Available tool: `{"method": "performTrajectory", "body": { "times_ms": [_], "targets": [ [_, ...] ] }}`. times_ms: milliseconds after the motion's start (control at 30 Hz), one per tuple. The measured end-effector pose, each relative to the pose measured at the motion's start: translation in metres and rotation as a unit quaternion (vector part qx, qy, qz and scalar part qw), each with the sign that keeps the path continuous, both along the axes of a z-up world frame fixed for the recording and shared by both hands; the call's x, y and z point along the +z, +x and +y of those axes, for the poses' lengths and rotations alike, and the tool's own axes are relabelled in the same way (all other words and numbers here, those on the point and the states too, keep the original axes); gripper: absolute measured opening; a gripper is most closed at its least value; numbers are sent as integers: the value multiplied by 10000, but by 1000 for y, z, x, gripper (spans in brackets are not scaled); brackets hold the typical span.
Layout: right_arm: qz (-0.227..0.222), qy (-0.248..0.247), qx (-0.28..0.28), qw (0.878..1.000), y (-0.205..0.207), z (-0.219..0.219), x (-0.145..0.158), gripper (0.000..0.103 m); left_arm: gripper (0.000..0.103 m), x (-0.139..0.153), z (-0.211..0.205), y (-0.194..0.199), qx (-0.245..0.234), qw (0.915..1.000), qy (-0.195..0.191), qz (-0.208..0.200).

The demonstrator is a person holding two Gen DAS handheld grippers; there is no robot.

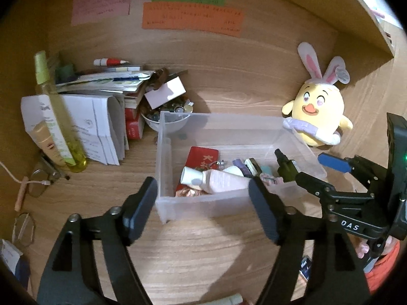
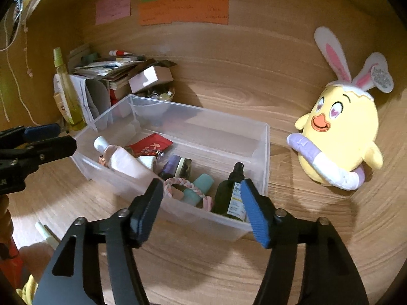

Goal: Organize objects
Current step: 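Lower both items into the box and open both tools, then move the left tool to the mint-green tube while the right tool approaches the blue Max box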

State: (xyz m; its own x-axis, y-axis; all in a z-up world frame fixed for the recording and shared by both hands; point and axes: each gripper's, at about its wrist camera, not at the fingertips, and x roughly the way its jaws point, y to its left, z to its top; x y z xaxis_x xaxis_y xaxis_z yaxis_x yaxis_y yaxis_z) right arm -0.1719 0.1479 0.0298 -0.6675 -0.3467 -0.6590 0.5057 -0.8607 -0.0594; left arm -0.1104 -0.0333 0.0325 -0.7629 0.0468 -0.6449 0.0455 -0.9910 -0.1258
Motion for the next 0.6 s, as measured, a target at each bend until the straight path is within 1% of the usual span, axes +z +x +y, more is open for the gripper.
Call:
{"method": "performTrajectory", "body": {
  "times_ms": [100,167,233,433,600],
  "targets": [
    [11,-55,51,10000,10,3,4,69,81,1,-2,12,23,10000,-18,-7],
    [23,-95,80,9999,18,5,5,74,84,0,-4,19,59,10000,-33,-27],
    [44,-120,113,9999,26,7,6,77,85,-3,-6,28,98,9999,-56,-68],
    [53,-77,181,9998,51,9,1,78,86,-18,-10,47,120,9993,-126,-324],
    [-130,-118,198,9997,67,16,-11,78,86,-33,-14,68,185,9982,-274,-500]
  ]
}}
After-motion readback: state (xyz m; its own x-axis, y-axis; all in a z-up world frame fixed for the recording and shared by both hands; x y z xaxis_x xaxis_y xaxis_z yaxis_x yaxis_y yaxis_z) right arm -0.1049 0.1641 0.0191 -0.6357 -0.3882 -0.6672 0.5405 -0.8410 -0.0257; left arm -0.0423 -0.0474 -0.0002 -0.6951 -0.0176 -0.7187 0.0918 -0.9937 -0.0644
